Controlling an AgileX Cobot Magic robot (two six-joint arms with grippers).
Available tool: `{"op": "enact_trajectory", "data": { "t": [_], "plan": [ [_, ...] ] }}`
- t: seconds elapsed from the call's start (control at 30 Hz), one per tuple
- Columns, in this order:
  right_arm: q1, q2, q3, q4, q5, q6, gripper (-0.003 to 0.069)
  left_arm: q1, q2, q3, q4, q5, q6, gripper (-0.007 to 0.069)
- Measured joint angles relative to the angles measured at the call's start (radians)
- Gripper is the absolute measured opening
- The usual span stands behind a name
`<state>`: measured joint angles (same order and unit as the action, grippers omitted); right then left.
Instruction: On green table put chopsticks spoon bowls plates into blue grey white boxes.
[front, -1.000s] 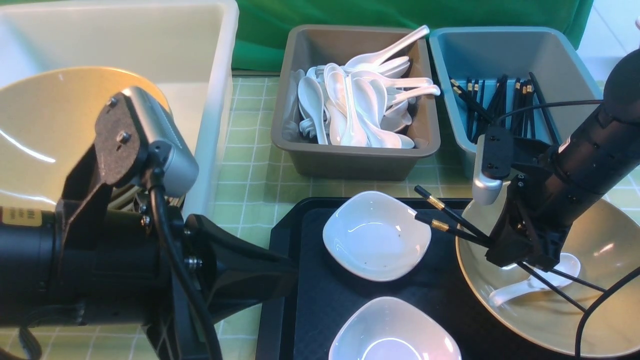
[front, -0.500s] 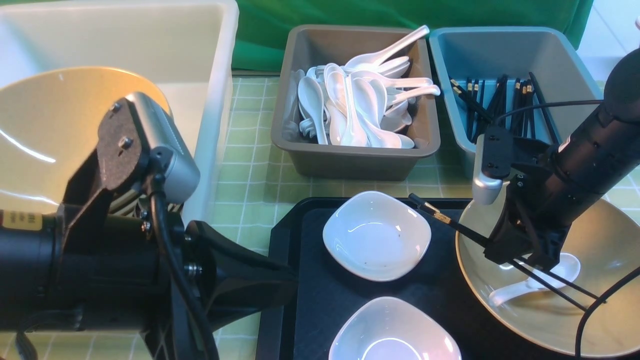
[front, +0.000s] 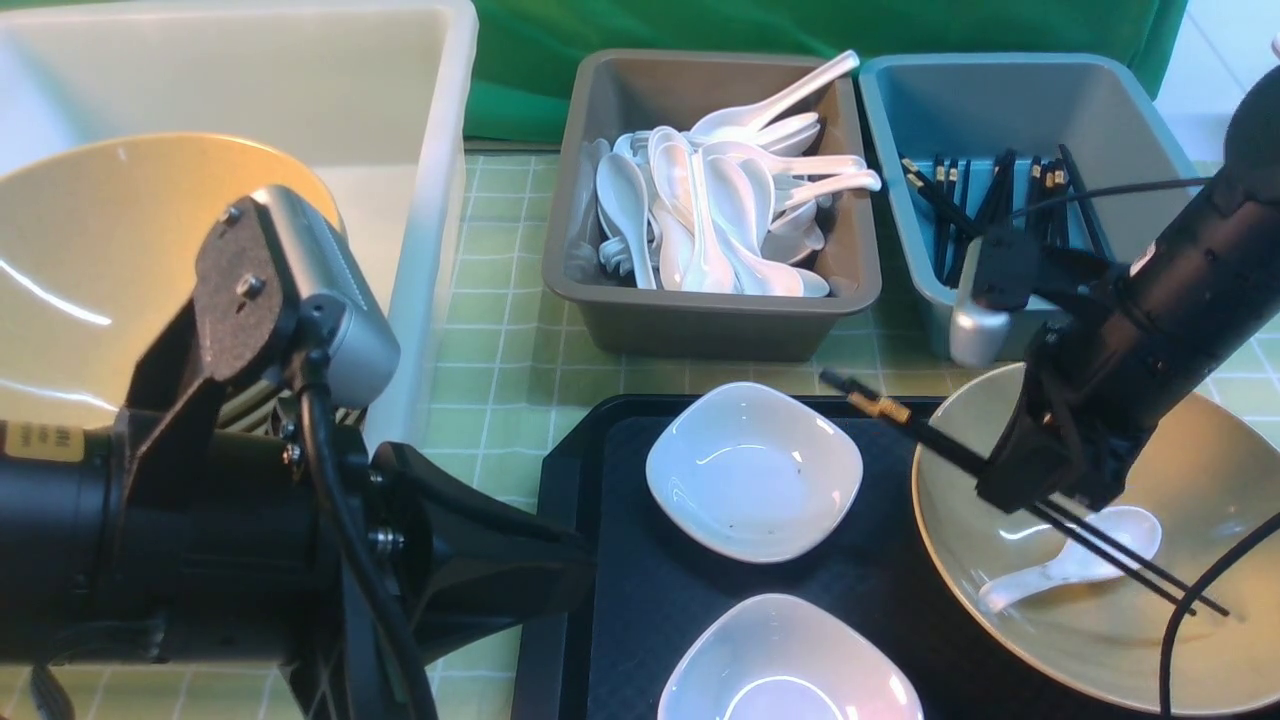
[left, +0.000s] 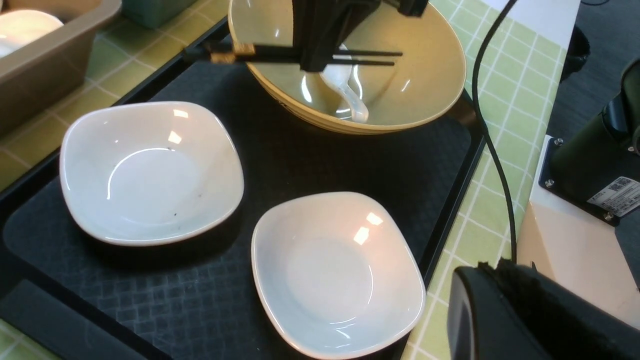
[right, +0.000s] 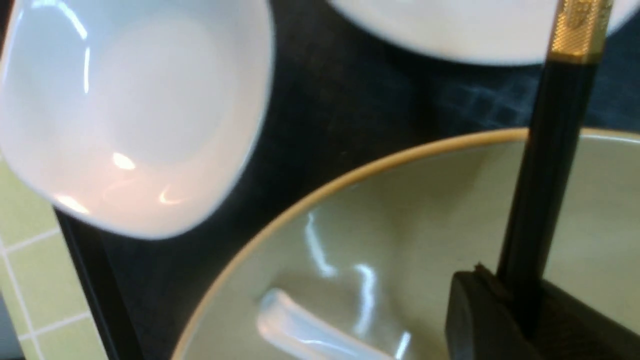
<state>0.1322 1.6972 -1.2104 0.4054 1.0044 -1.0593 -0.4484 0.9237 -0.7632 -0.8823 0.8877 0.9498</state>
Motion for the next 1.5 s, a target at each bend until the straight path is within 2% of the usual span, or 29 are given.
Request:
{"op": "enact_trajectory", "data": {
  "t": [0.1, 0.33, 0.37, 0.6, 0.83, 0.9, 0.97, 1.0, 1.07, 1.37, 1.5],
  "plan": [
    [-0.039, 0.000, -0.009, 0.045, 0.010, 0.014, 0.0072, 0.000, 0.000, 0.000, -0.004, 0.000, 0.000, -0.0001],
    [-0.161, 0.000, -0.009, 0.306, 0.027, 0.018, 0.0072, 0.000, 0.000, 0.000, -0.028, -0.004, 0.065, -0.0001],
    [-0.191, 0.000, -0.009, 0.379, 0.027, 0.018, 0.0072, 0.000, 0.000, 0.000, -0.047, -0.012, 0.093, -0.0001],
    [-0.306, 0.000, -0.010, 0.615, 0.003, 0.069, 0.0072, 0.000, 0.000, 0.000, -0.190, -0.043, 0.217, -0.0001],
    [-0.396, 0.015, -0.010, 0.840, -0.134, 0.093, 0.0072, 0.000, 0.000, 0.000, -0.307, -0.066, 0.344, -0.0001],
    [-0.404, 0.045, -0.010, 1.002, -0.240, 0.093, 0.0072, 0.000, 0.000, 0.000, -0.327, -0.072, 0.376, -0.0001],
    [-0.404, 0.060, -0.010, 1.066, -0.276, 0.092, 0.0072, 0.000, 0.000, 0.000, -0.329, -0.074, 0.382, -0.0001],
    [-0.403, 0.085, -0.010, 1.158, -0.318, 0.088, 0.0072, 0.000, 0.000, 0.000, -0.329, -0.074, 0.387, -0.0001],
    [-0.399, 0.135, -0.020, 1.249, -0.374, 0.073, 0.0072, 0.000, 0.000, 0.000, -0.329, -0.077, 0.388, -0.0001],
    [-0.369, 0.347, -0.182, 1.292, -0.450, 0.054, 0.0075, 0.000, 0.000, 0.000, -0.330, -0.094, 0.388, -0.0001],
    [-0.352, 0.374, -0.236, 1.295, -0.491, 0.043, 0.0109, 0.000, 0.000, 0.000, -0.332, -0.102, 0.372, -0.0001]
  ]
}}
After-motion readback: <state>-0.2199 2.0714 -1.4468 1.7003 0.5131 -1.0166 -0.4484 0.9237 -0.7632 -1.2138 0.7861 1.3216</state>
